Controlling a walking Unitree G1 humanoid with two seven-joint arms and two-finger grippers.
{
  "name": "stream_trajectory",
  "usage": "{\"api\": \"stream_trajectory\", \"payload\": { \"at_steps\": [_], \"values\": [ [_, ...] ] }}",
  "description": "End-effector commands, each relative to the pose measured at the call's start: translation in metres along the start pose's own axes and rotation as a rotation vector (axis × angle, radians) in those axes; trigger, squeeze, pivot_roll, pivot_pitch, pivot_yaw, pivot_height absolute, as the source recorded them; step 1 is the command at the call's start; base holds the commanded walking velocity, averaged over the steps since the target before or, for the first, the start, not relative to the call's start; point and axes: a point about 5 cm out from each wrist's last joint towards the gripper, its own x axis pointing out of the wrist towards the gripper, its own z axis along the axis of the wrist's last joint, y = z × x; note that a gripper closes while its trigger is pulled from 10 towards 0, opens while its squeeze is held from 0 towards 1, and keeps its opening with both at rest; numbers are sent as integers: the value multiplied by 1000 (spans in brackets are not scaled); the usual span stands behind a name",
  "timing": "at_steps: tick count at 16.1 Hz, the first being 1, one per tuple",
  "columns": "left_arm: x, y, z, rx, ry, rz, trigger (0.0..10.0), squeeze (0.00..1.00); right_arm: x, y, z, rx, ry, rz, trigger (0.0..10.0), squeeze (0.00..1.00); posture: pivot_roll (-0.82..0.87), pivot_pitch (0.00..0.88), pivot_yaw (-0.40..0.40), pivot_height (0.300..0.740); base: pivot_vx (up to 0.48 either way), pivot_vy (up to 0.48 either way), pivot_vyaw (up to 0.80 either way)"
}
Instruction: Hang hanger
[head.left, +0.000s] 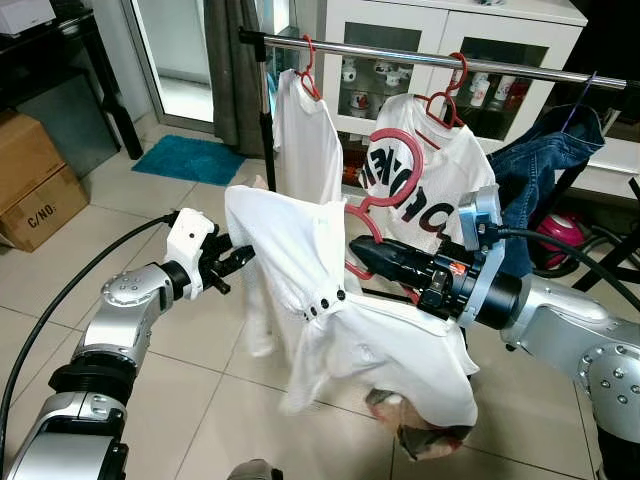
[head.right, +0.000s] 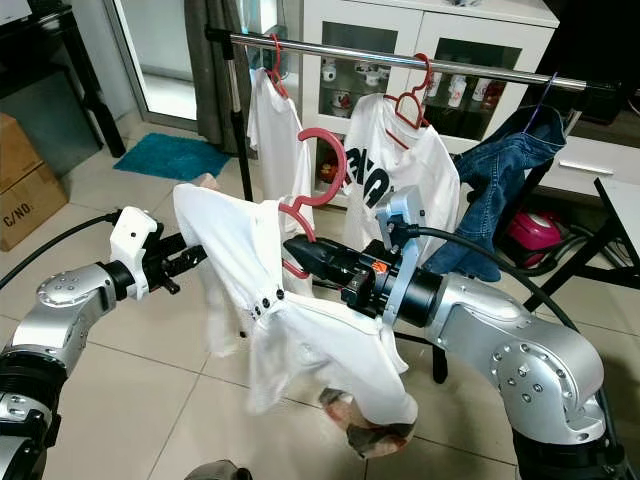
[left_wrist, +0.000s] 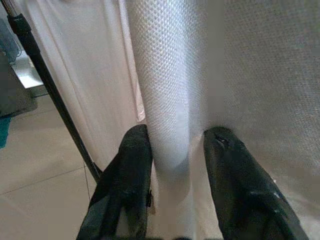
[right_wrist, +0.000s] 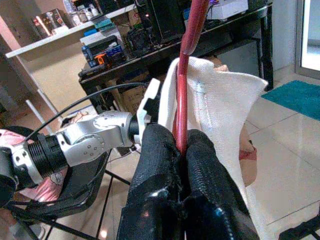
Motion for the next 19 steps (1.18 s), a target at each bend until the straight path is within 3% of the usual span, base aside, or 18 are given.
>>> {"api": "stream_trajectory", "payload": {
  "at_steps": [1,6,11,13,16,19],
  "values": [
    [0,3,4,3,-17,5,0,0,-1,1,8,-26,-25,1,10000,0,-39,0,-2,740,0,0,0],
    [-2,4,3,-12,-40,45,0,0,1,0,7,-25,-33,-12,10000,0,-37,0,1,740,0,0,0],
    [-13,10,-10,-67,-42,162,0,0,4,-7,10,-30,-51,-54,10000,0,-29,0,-7,740,0,0,0],
    [-18,14,-18,-81,-14,241,0,0,5,-9,12,-32,-56,-59,10000,0,-26,0,-16,740,0,0,0],
    [-26,16,-37,-126,59,350,0,0,5,-22,20,-51,-101,-171,10000,0,-29,0,-22,740,0,0,0],
    [-31,16,-60,-176,183,461,0,0,4,-31,27,-68,-144,-245,10000,0,-32,0,-18,740,0,0,0]
  ]
}}
